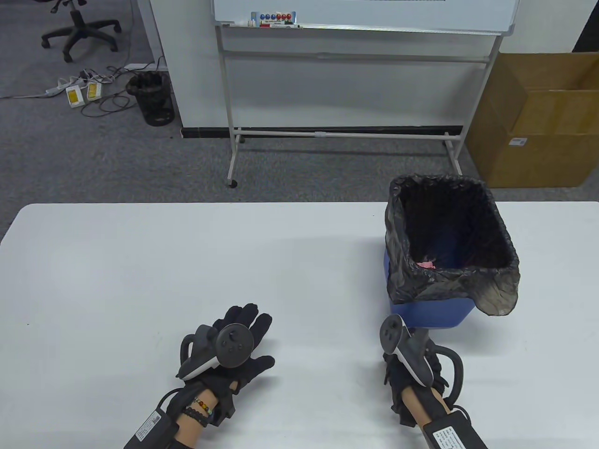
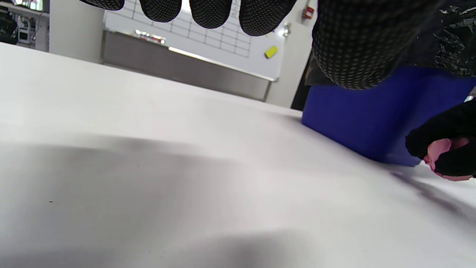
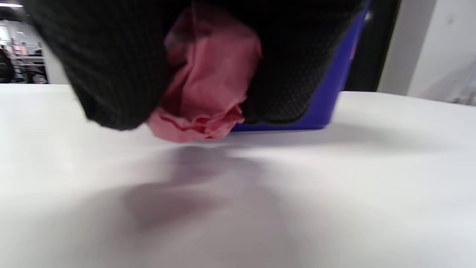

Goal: Toss crumpled papers into recycling bin

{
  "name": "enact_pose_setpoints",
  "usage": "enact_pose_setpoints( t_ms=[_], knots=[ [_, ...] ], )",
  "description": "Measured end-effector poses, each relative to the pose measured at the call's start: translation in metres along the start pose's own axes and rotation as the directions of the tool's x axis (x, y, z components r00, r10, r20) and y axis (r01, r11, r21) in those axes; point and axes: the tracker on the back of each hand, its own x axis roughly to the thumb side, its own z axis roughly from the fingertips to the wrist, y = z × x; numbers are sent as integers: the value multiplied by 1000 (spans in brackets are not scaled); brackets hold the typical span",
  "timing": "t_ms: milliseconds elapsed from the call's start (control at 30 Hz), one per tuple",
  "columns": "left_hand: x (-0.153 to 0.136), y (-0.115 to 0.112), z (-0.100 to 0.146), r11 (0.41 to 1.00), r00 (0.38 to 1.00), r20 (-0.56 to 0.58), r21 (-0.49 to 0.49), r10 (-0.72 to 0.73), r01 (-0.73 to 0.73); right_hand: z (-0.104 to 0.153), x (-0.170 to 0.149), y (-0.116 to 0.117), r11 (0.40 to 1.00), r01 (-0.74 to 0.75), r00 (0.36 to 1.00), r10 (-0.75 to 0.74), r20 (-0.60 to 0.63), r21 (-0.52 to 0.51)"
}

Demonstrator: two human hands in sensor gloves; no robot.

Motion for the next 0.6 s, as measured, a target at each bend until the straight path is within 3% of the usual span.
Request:
enact_pose_setpoints(
  t_ms=[233, 600],
  knots=[
    [0, 0, 0, 1000, 1000, 1, -1, 4, -4, 5, 37, -6, 991, 84, 990, -95, 102, 103],
    [0, 0, 0, 1000, 1000, -1, 2, 4, -4, -6, 75, -39, 927, 301, 927, -340, 156, 225]
  ],
)
